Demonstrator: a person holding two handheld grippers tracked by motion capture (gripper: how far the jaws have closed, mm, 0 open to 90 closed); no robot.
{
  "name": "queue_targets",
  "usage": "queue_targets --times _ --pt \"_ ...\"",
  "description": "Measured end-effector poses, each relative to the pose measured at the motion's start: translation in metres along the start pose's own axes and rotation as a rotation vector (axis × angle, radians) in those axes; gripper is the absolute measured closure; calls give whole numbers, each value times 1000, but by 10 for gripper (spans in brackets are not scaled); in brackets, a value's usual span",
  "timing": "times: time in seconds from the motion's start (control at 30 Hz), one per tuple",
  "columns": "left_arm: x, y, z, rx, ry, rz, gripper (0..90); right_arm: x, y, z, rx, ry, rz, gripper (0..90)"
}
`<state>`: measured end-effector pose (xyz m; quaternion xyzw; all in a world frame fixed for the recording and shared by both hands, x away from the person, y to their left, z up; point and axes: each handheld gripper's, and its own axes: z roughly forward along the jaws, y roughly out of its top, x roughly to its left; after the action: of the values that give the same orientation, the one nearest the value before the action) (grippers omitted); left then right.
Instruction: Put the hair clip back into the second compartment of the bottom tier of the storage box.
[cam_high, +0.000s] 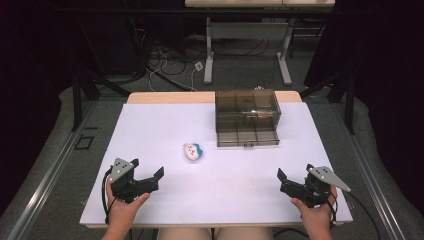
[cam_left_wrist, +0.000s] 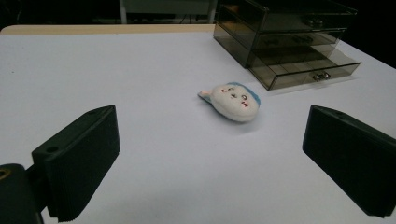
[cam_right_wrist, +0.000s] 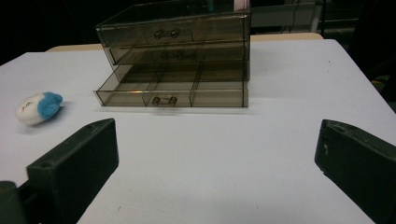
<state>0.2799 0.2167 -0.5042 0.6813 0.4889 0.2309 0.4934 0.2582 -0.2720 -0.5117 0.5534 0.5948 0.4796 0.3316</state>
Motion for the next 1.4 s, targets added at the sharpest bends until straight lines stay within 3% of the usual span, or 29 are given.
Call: queue_targets --times 0.07,0.17,0.57,0.6,0.7,0.8,0.87,1.0,1.23,1.4 --pt "1 2 1 3 0 -2 40 0 1 -3 51 -3 -3 0" --pt "2 3 2 7 -3 -13 40 1 2 0 28 -6 -5 0" --pt "-8 23 18 23 -6 -48 40 4 -2 0 54 -9 -43 0" --pt "-9 25 20 29 -6 -39 40 3 -2 0 35 -12 -40 0" --pt "-14 31 27 37 -7 -31 40 1 -1 0 56 -13 -35 0" --pt "-18 34 34 48 -3 -17 40 1 0 2 42 -12 -27 0" --pt "-21 36 39 48 -7 -26 40 1 -1 4 19 -19 -25 0" --pt "-26 42 47 65 -6 -22 40 1 0 3 40 -20 -35 0" --pt "-38 48 59 79 35 -13 40 0 1 0 65 -26 -30 0" --pt "-42 52 66 106 23 -12 40 -1 2 2 41 -37 -37 0"
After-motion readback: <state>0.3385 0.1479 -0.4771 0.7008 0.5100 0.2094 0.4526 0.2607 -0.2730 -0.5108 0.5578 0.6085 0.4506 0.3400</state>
